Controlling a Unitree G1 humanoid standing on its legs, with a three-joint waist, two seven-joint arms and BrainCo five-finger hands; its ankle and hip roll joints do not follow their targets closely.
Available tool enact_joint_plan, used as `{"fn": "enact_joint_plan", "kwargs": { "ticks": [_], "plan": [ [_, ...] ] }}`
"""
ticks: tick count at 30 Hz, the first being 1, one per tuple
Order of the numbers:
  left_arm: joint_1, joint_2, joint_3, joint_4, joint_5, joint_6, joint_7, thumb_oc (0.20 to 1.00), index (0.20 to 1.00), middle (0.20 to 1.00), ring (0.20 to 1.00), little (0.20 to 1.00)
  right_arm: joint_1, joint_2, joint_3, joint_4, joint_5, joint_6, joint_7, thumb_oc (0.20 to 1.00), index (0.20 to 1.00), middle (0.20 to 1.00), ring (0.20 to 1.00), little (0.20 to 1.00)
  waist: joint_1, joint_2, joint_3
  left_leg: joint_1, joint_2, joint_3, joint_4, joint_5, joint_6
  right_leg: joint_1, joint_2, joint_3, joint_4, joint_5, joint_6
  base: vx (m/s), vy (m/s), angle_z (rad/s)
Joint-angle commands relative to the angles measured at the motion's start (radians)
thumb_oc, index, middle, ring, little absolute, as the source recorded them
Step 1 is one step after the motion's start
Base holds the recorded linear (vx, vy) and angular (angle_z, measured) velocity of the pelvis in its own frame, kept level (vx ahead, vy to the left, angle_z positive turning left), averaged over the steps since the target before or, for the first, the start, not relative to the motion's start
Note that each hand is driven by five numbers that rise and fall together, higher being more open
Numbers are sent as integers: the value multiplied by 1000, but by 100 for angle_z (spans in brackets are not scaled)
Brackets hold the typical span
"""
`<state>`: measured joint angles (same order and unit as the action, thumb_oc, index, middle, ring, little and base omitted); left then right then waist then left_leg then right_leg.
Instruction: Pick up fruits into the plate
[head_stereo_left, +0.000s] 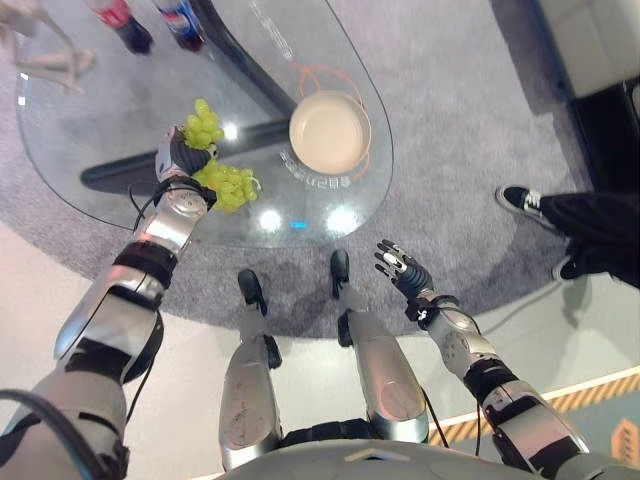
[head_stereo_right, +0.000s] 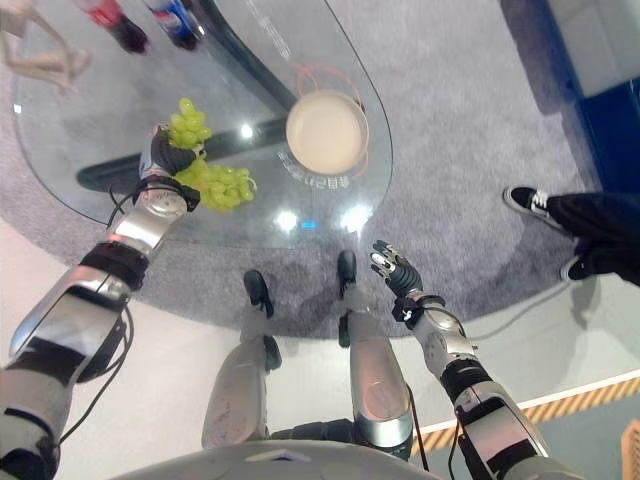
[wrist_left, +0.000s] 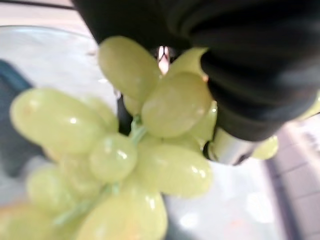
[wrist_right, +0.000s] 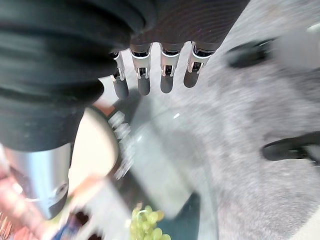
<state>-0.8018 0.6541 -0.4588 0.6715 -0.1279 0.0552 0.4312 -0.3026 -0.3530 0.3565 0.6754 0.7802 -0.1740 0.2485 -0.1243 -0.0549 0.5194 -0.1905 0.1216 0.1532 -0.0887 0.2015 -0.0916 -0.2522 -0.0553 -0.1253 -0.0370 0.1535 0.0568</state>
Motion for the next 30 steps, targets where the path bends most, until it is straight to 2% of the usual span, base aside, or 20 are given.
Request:
{"fn": "enact_joint_plan", "kwargs": {
  "ticks": [1, 4, 8, 10, 12, 19, 23, 30],
  "plan": [
    [83, 83, 90, -147, 0, -81, -106, 200, 200, 200, 200, 200, 96, -85, -49, -147, -88, -9, 19, 1000, 1000, 1000, 1000, 1000, 22, 35, -132, 27, -50, -12, 23, -77, -11, 28, -1, 0, 45, -43, 35, 162, 16, 8],
    [160, 121, 129, -273, 0, -99, -200, 200, 200, 200, 200, 200, 123, -119, -79, -226, -144, 8, 66, 1000, 1000, 1000, 1000, 1000, 30, 35, -184, 74, -54, -11, 17, -88, -10, 90, -11, -9, 22, -45, 42, 155, 21, 13],
    [255, 147, 178, -413, -46, -88, -360, 200, 200, 200, 200, 200, 133, -165, -121, -337, -181, 88, 129, 1000, 1000, 1000, 1000, 1000, 44, 37, -272, 148, -57, -1, 12, -104, -3, 172, -24, -20, 0, -47, 49, 192, 30, 3],
    [288, 149, 193, -452, -64, -76, -409, 200, 200, 200, 200, 200, 133, -177, -137, -372, -179, 125, 148, 1000, 1000, 1000, 1000, 1000, 50, 39, -302, 172, -57, 2, 11, -111, -1, 201, -25, -23, -8, -50, 50, 198, 30, -3],
    [341, 148, 205, -501, -88, -69, -528, 200, 200, 200, 200, 200, 125, -188, -157, -429, -179, 180, 199, 1000, 1000, 1000, 1000, 1000, 61, 42, -359, 218, -60, 4, 7, -125, 5, 251, -30, -30, -24, -53, 52, 254, 43, -6],
    [362, 164, 177, -584, -193, -32, -765, 200, 200, 200, 200, 200, 39, -208, -97, -498, -143, 312, 320, 1000, 1000, 1000, 1000, 1000, 84, 50, -440, 294, -70, 1, 1, -151, 16, 335, -43, -49, -50, -62, 57, 103, 38, 0],
    [354, 155, 150, -629, -243, -9, -854, 200, 200, 200, 200, 200, 22, -199, -41, -528, -111, 371, 359, 1000, 1000, 1000, 1000, 1000, 94, 57, -463, 318, -73, -4, 1, -160, 21, 365, -42, -61, -50, -72, 56, 53, 30, 3],
    [333, 94, 62, -694, -275, 5, -896, 200, 200, 200, 200, 200, 16, -132, 51, -537, -57, 407, 372, 1000, 1000, 1000, 1000, 1000, 98, 68, -481, 341, -79, -16, 1, -169, 29, 395, -41, -71, -50, -83, 52, 43, 25, 7]
  ]
}}
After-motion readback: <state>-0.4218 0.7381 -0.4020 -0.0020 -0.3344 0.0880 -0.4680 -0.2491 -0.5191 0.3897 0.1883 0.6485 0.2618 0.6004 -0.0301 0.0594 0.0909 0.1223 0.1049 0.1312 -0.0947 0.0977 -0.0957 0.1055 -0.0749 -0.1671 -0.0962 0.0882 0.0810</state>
